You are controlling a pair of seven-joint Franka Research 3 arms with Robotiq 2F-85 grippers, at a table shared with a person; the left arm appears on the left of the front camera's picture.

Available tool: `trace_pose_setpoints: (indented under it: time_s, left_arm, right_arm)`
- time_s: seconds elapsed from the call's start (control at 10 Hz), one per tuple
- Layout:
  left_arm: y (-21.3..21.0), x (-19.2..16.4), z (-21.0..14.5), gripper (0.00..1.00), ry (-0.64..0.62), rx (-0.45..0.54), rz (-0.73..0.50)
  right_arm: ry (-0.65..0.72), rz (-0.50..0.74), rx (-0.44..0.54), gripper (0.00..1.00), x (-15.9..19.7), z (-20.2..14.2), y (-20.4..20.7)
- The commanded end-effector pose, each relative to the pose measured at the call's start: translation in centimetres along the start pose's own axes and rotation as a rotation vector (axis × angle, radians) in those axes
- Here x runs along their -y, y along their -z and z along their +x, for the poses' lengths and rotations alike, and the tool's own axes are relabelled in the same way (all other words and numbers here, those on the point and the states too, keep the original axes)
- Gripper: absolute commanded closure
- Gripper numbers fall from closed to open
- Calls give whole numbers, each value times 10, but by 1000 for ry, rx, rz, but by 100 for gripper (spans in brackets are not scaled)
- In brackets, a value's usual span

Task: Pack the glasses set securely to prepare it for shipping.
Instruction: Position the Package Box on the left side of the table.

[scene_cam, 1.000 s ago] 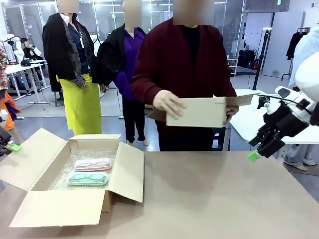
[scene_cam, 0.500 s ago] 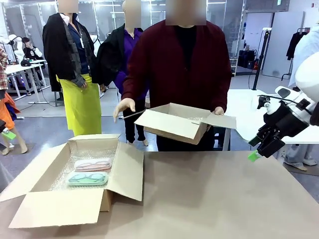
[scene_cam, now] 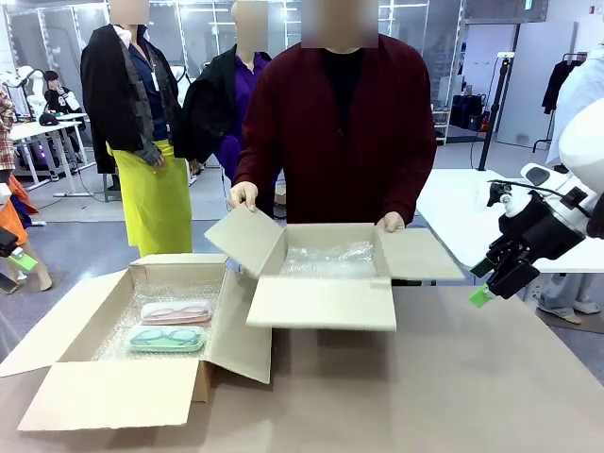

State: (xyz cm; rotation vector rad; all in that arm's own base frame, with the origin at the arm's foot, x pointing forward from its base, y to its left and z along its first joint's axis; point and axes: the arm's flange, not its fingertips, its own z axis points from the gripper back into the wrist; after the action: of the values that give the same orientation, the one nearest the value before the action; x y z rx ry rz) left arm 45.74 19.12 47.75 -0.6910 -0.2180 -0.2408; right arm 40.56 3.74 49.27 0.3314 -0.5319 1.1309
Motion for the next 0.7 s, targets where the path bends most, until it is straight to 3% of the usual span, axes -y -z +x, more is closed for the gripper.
trace_pose_setpoints:
  time_s: [0.0, 0.6]
  left_arm:
    - [-9, 0, 1, 0, -10, 16, 14]
    - [-9, 0, 1, 0, -10, 16, 14]
  right_arm:
    - [-11, 4, -12, 0, 0, 1, -1]
    - [-11, 4, -12, 0, 0, 1, -1]
